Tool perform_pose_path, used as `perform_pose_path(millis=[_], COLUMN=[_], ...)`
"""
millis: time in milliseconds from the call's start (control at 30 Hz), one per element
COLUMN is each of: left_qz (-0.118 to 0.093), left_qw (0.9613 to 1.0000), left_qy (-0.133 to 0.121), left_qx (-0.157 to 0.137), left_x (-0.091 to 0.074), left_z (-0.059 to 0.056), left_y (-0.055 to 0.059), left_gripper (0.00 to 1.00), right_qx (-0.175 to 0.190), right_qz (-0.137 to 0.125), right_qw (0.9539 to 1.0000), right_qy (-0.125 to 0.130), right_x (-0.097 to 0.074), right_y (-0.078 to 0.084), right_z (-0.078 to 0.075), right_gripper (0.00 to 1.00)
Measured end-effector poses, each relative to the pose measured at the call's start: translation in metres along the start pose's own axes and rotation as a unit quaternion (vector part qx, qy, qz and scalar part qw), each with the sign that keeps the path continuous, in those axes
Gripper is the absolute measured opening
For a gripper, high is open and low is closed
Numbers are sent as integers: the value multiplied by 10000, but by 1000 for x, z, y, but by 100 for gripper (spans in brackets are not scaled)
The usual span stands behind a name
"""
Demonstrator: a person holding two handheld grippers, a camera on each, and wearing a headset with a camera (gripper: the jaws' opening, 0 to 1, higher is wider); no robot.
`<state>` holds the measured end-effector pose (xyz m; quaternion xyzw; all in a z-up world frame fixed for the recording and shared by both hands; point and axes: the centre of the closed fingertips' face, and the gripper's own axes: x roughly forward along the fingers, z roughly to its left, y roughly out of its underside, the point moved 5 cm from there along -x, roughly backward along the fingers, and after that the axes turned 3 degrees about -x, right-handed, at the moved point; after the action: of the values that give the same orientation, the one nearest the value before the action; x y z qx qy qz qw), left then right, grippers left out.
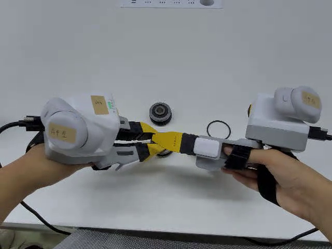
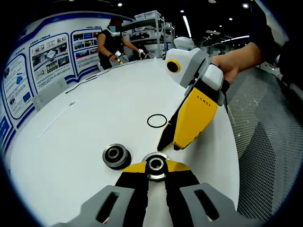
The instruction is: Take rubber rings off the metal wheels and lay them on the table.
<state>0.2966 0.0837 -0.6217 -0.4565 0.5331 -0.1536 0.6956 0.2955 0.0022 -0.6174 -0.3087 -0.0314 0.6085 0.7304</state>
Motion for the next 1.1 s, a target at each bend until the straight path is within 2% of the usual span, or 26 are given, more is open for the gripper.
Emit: perform_pose_path(millis=[300,367,800,1100], left_qz=[143,147,178,178], left_qw=[9999,9999,9998,9998], left_qy=[26,23,23,35], left_qx=[75,70,62,57], left_x=[1,1,1,0], left_z=[0,0,-2,-3], left_y=[-1,-1,-2,-2], left_gripper=[12,12,12,12], right_qx=[-61,39,232,211], right_qz=[235,273,112,119], right_qw=[9997,9996,9996,9997], right_qy=[12,-25,-118,-42], right_x=[6,6,1,-1], right_y=[3,4,4,5], right_z=[5,6,5,-3], right_gripper=[60,60,53,42])
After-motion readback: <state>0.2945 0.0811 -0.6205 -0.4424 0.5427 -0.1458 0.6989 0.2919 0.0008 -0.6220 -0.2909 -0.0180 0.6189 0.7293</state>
